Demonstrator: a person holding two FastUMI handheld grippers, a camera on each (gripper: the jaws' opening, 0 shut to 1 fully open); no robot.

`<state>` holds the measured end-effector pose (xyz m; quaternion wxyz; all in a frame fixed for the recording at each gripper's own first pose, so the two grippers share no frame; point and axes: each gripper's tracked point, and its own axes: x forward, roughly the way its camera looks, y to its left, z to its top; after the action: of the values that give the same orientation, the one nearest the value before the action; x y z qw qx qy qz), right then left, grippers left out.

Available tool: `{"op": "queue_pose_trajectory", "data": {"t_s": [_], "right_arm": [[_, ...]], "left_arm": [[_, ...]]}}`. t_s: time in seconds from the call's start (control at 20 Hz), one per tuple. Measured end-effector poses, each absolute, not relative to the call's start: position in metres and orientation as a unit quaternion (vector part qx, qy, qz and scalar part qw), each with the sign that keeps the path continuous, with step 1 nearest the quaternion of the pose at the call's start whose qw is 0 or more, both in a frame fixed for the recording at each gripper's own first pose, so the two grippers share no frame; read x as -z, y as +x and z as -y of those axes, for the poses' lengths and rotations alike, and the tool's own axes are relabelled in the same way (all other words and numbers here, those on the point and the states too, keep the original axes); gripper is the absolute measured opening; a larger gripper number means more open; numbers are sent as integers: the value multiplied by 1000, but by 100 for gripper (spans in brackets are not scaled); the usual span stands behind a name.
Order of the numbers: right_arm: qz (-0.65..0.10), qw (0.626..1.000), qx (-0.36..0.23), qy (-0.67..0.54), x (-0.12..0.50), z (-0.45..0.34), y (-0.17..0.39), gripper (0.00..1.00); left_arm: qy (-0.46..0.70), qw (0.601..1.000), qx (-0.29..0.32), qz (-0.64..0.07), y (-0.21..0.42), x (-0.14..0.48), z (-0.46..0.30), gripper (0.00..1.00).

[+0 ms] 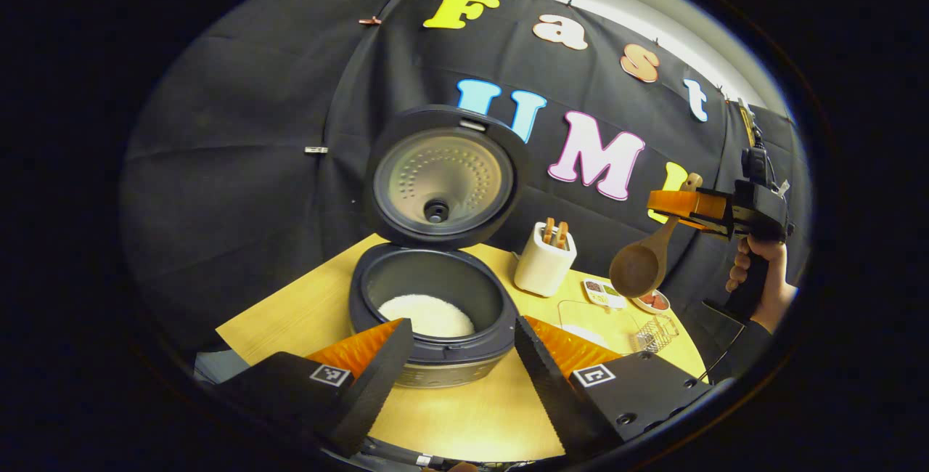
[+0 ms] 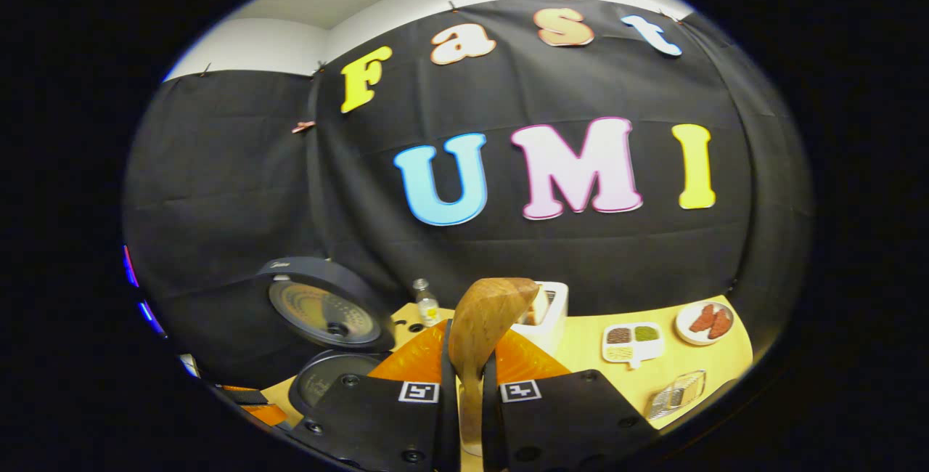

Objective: Close the left gripper, press the button to open the rice cooker; take a wooden spoon from the chopstick holder with the right hand, scoop a spoonful of rice and pour it into the rice cooker, then put the wooden spoon back into the chopstick holder.

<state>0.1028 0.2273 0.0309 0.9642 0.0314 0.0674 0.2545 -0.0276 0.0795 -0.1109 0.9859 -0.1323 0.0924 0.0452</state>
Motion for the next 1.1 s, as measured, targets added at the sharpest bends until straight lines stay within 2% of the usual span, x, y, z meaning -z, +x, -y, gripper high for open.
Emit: {"op": "queue_pose_trajectory", "data": {"t_s": [0.3,0.65,1.1], "right_arm": [[-69,981,-152,102,-42,-105,135,16],[-96,979,-41,177,-11,14,186,16],[-156,963,34,217,68,100,239,16]], "left_arm": [[-115,988,-17,-102,-19,106,-40,95],[-96,990,-9,-99,-3,87,-4,95],[-99,989,-37,-106,9,68,34,95]]}}
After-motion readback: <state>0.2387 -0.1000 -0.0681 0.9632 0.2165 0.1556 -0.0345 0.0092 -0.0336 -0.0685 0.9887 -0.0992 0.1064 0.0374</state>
